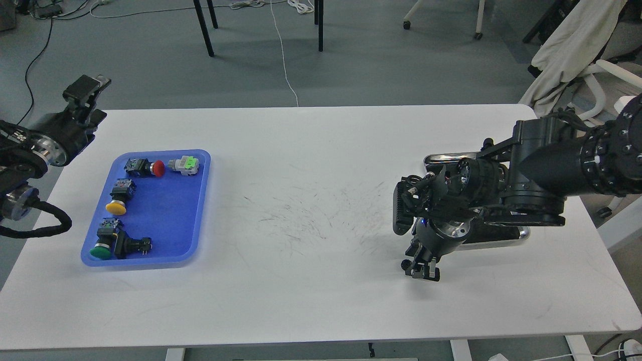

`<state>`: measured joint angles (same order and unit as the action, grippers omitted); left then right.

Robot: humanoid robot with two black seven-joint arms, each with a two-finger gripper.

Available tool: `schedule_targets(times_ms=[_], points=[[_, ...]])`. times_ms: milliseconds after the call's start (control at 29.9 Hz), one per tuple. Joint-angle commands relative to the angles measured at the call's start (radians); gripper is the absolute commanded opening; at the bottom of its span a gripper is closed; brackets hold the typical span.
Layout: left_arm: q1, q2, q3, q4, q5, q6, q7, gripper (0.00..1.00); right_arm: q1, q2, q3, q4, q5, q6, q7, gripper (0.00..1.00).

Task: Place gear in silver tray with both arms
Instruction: 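Close the right gripper around the black gear, then lift the gear with the right gripper and carry it over the silver tray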

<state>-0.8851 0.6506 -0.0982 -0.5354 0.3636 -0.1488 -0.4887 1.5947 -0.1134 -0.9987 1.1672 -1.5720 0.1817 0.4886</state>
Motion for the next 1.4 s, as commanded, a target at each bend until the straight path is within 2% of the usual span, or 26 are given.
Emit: schedule_targets(times_ms=[0,301,970,1204,1371], points=[[0.0,-0.002,0.0,0.0,0.0,0.002,0.0,0.92,-0.006,0.0,0.0,-0.001,0.0,-0.011,0.0,0.39],[0.002,-0.002,0.0,0.002,-0.002,0.002,0.0,0.92,-0.015,0.0,-0.003,-0.014,0.0,-0.057,0.0,0.29],[0.002,-0.003,0.0,0.006,0.0,0.002,0.0,0.92,0.001,-0.008,-0.009,-0.012,-0.003,-0.057,0.0,0.17],[0.006,-0.003,-0.001,0.006,0.0,0.002,0.0,0.92,0.037,-0.08,0.021,-0.034,0.007,-0.054,0.0,0.11],[0.006,-0.003,0.0,0.005,0.0,0.0,0.0,0.92,0.048,-0.183,0.054,-0.041,0.006,-0.053,0.0,0.08]])
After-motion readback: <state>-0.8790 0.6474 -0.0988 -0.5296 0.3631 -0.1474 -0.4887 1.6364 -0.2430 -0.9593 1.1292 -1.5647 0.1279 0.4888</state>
